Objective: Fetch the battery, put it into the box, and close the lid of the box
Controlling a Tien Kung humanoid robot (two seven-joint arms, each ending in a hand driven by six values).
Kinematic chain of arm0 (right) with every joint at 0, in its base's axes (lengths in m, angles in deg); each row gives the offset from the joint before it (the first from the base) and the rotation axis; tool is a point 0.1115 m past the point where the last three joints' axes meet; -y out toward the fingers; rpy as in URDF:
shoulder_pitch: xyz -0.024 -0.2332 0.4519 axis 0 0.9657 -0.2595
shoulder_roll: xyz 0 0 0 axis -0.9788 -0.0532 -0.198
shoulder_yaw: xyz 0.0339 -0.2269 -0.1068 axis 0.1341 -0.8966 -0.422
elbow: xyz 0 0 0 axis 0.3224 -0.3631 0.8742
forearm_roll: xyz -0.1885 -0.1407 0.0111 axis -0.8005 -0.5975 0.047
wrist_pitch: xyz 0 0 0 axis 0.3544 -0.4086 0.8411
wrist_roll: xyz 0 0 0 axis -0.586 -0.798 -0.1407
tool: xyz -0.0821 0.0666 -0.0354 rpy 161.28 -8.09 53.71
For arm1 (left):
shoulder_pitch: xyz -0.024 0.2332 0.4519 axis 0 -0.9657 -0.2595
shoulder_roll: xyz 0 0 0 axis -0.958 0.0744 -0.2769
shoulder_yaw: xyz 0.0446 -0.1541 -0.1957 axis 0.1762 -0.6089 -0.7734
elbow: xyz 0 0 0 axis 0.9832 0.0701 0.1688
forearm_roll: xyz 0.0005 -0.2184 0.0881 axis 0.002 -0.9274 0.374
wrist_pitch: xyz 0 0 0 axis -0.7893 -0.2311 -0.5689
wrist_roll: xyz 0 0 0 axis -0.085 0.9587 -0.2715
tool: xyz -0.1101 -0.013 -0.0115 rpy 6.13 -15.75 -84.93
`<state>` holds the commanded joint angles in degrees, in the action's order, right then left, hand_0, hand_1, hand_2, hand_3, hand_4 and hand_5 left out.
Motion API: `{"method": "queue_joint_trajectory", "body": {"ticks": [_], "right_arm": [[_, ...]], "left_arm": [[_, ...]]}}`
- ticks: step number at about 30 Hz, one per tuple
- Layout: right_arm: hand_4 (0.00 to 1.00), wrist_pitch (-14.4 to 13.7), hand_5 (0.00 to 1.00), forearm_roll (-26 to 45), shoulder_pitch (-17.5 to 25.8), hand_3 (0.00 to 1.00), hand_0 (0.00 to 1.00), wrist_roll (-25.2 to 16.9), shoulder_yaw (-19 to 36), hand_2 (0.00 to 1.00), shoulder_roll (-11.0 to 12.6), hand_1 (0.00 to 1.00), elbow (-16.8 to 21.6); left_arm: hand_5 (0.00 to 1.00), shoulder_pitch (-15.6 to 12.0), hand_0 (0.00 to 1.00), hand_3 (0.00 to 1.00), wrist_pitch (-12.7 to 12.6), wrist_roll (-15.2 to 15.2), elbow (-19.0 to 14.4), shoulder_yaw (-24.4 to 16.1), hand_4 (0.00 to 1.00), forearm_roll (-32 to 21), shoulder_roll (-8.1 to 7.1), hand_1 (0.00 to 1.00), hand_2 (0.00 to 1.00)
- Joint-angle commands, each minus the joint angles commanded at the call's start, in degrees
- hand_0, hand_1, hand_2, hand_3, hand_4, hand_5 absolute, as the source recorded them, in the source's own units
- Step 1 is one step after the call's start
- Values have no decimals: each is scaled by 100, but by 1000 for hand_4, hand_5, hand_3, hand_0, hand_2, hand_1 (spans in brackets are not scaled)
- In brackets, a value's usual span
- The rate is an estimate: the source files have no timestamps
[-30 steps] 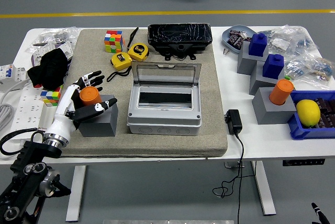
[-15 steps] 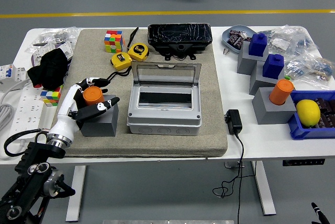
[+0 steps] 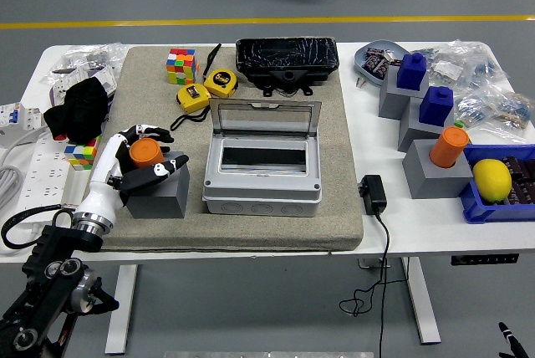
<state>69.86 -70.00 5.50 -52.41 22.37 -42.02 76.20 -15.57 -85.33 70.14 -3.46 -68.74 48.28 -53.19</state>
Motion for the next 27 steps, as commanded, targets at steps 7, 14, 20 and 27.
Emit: {"method": "queue_joint_trajectory", "body": {"ticks": [7, 14, 20, 27], "right_arm": [[998, 4, 998, 8, 0, 803, 873, -3, -8, 783, 11, 826, 0], [998, 3, 998, -10, 12, 803, 872, 1, 21, 783, 18, 824, 0], [998, 6, 998, -11, 25, 802, 872, 0, 31, 783, 19, 824, 0], [998, 1, 998, -8, 38, 803, 871, -10, 57, 782, 26, 824, 0]], "left_arm": [[2, -9, 495, 414, -117, 1, 3, 14, 984, 55, -7, 475, 397], [2, -19, 195, 259, -200, 19, 13, 25, 985, 108, -14, 321, 255], [2, -18, 141, 204, -310, 52, 35, 58, 964, 142, -12, 255, 209], [2, -37, 145, 186, -433, 94, 46, 79, 956, 140, -16, 221, 189]]}}
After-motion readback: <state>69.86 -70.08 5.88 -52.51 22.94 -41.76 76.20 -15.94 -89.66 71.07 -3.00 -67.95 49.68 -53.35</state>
